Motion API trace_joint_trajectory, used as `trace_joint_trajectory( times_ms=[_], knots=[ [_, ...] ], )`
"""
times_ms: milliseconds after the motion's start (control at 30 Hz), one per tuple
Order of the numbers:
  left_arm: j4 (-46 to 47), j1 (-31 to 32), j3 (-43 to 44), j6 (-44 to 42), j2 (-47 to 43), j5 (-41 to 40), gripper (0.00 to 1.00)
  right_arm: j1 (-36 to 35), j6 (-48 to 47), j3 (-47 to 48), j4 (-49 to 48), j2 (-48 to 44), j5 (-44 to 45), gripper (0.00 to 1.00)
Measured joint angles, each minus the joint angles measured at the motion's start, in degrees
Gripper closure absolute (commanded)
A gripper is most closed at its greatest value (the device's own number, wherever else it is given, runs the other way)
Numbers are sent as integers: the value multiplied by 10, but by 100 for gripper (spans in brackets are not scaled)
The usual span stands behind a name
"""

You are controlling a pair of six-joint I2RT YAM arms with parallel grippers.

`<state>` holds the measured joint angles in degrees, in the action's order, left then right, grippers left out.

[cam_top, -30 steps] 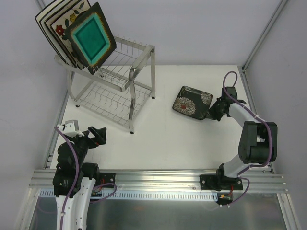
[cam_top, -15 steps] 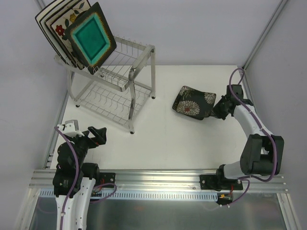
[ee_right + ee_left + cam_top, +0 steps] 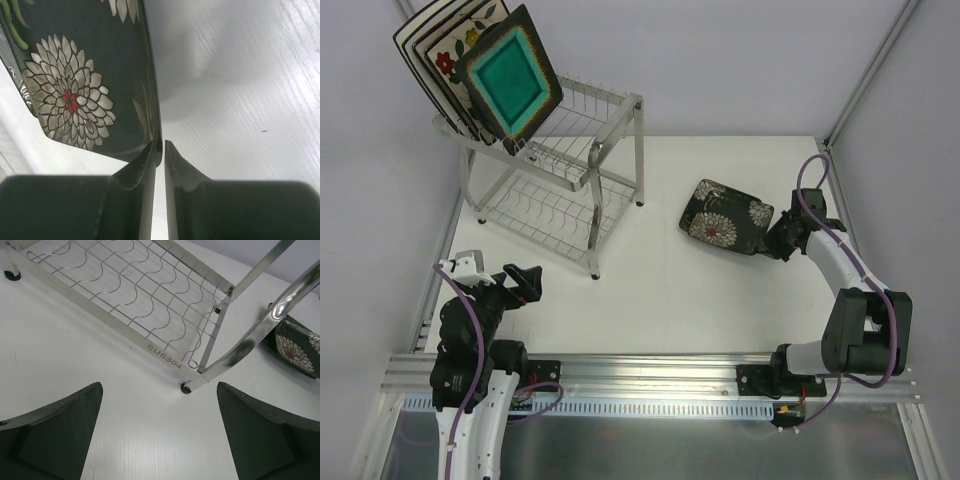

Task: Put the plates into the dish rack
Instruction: Grab a plate with the right arm

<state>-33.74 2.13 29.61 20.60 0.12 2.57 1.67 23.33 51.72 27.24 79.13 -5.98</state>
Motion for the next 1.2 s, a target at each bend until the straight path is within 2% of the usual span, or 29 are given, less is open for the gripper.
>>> trace_joint_trajectory(
  times_ms=[133,367,433,733,1000,1200],
  knots=[
    [0,0,0,0,0,0,1,0,2,0,-2,0,0,77],
    [0,0,0,0,0,0,1,1,2,0,-5,0,0,53],
    [0,0,0,0,0,0,1,3,1,1,-5,0,-1,49],
    [0,0,0,0,0,0,1,13,0,22,-38,15,-10,48],
    [0,0,0,0,0,0,1,25,2,53,-90,96,-19,48],
    [0,0,0,0,0,0,1,32,1,74,-123,161,-27,52]
  ],
)
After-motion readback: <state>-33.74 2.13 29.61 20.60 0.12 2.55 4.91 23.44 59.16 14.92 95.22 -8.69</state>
